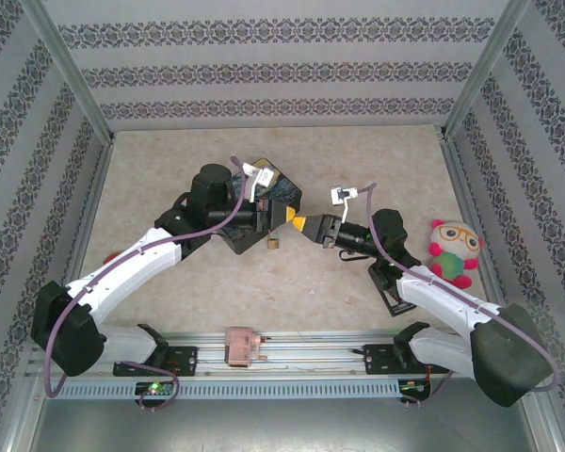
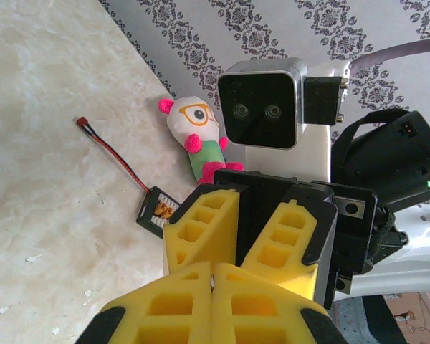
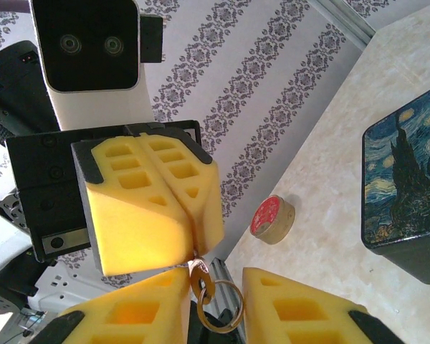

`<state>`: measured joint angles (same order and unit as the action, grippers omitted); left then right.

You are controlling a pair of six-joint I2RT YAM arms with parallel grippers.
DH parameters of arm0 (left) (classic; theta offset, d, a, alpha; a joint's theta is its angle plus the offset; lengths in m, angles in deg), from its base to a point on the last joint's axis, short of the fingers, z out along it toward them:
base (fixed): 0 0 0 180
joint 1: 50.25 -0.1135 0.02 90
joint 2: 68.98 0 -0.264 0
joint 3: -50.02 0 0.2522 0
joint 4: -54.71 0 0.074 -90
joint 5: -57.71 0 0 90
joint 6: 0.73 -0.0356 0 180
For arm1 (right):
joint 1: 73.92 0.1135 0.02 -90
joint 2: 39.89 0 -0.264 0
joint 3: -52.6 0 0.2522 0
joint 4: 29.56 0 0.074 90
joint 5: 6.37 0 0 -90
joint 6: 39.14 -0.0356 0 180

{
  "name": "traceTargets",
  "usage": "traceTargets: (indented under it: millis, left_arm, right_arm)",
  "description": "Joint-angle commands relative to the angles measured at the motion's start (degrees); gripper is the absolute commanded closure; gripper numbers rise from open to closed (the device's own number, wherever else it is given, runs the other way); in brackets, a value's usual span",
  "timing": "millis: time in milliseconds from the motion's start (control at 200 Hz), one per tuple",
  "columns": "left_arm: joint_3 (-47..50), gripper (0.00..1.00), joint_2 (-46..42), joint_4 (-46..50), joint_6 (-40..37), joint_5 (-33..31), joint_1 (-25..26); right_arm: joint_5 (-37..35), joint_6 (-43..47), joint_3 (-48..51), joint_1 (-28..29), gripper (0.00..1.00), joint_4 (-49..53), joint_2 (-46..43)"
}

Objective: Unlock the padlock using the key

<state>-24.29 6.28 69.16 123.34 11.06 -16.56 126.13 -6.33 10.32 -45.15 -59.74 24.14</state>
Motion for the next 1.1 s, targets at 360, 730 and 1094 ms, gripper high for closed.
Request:
traceTargets:
  millis: [360, 730, 1094]
  left_arm:
    - [-0.5, 1.0, -1.9, -1.5, 0.0, 3.6, 0.3]
    - [-0.5, 1.0, -2.6, -0.9, 0.2, 4.6, 0.2]
    - [-0.4, 1.0, -1.4, -3.4, 1.8, 3.5, 0.0]
  right_arm:
    - [-0.3, 0.7, -0.7, -0.7, 0.72, -1.3, -0.6]
    - [0.6, 0.6, -0.9, -2.3, 0.72, -0.5, -1.1]
    - [2.4, 0.4, -1.7, -1.5, 0.88, -0.9, -0.7]
